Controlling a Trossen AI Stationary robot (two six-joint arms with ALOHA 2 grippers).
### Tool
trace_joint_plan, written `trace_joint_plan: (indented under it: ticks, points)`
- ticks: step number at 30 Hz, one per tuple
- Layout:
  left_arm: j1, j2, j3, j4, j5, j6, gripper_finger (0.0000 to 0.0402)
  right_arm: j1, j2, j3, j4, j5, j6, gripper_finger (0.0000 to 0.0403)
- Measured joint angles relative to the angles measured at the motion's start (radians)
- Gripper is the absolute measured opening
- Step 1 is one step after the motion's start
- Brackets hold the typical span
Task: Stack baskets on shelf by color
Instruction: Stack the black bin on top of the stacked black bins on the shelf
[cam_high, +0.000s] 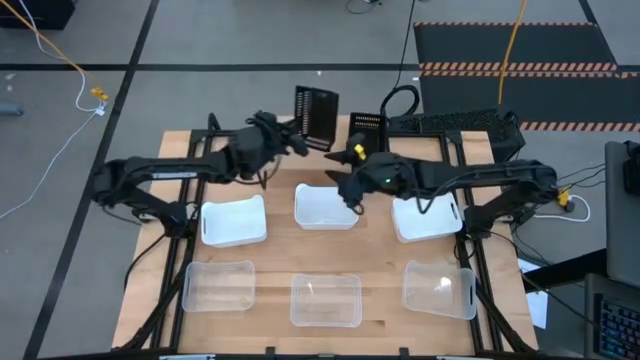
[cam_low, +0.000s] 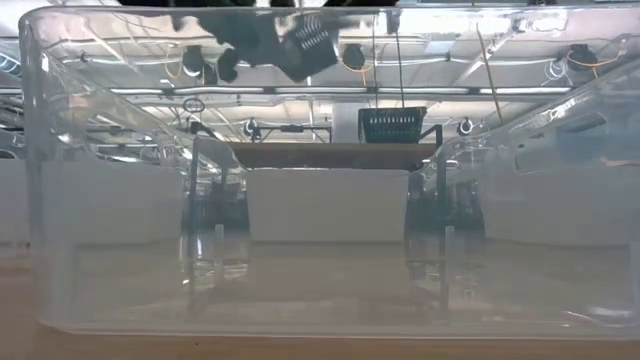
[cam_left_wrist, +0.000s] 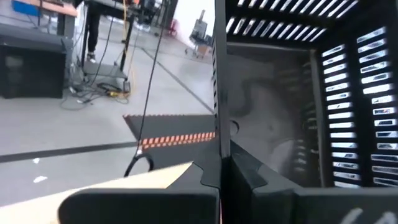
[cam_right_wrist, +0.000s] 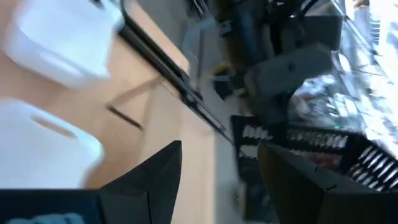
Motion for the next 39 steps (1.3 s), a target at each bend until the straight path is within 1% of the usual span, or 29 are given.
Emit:
trace_joint_plan:
  ticks: [4, 7, 11, 15, 18, 22, 25, 29, 30, 32, 34, 39]
  points:
    - [-0.010, 0.083, 0.047, 0.001, 0.039, 0.031, 0.0005, 0.014, 0.065, 0.000, 0.037, 0.100, -0.113, 0.0204]
    - [-0.021, 0.123, 0.075, 0.001, 0.061, 0.038, 0.0005, 0.018, 0.102, 0.000, 0.048, 0.175, -0.151, 0.0204]
    - [-0.036, 0.130, 0.096, -0.002, 0.053, 0.065, 0.0005, -0.002, 0.130, 0.000, 0.027, 0.288, -0.145, 0.0203]
    - [-0.040, 0.127, 0.098, -0.008, 0.038, 0.067, 0.0005, -0.016, 0.127, 0.000, 0.025, 0.406, -0.128, 0.0201]
    - [-0.047, 0.122, 0.098, -0.007, 0.046, 0.055, 0.0005, -0.031, 0.120, 0.000, -0.019, 0.436, -0.105, 0.0185]
    - [-0.058, 0.123, 0.098, -0.006, 0.051, 0.044, 0.0005, -0.044, 0.108, 0.000, -0.074, 0.428, -0.069, 0.0139]
    - [-0.060, 0.122, 0.098, -0.002, 0.053, 0.044, 0.0006, -0.046, 0.108, 0.000, -0.093, 0.425, -0.066, 0.0091]
    - [-0.058, 0.122, 0.098, -0.009, 0.054, 0.054, 0.0008, -0.047, 0.107, 0.000, -0.125, 0.364, -0.066, 0.0019]
    - [-0.054, 0.122, 0.098, -0.011, 0.052, 0.068, 0.0011, -0.048, 0.107, 0.000, -0.128, 0.354, -0.064, 0.0012]
    - [-0.046, 0.119, 0.098, -0.030, 0.044, 0.079, 0.0023, -0.049, 0.107, 0.000, -0.129, 0.328, -0.052, 0.0011]
    - [-0.029, 0.104, 0.098, -0.065, 0.052, 0.080, 0.0042, -0.057, 0.093, 0.000, -0.138, 0.282, -0.032, 0.0007]
    - [0.006, 0.043, 0.098, -0.135, 0.113, 0.105, 0.0118, -0.121, 0.009, -0.001, -0.197, 0.087, 0.062, 0.0002]
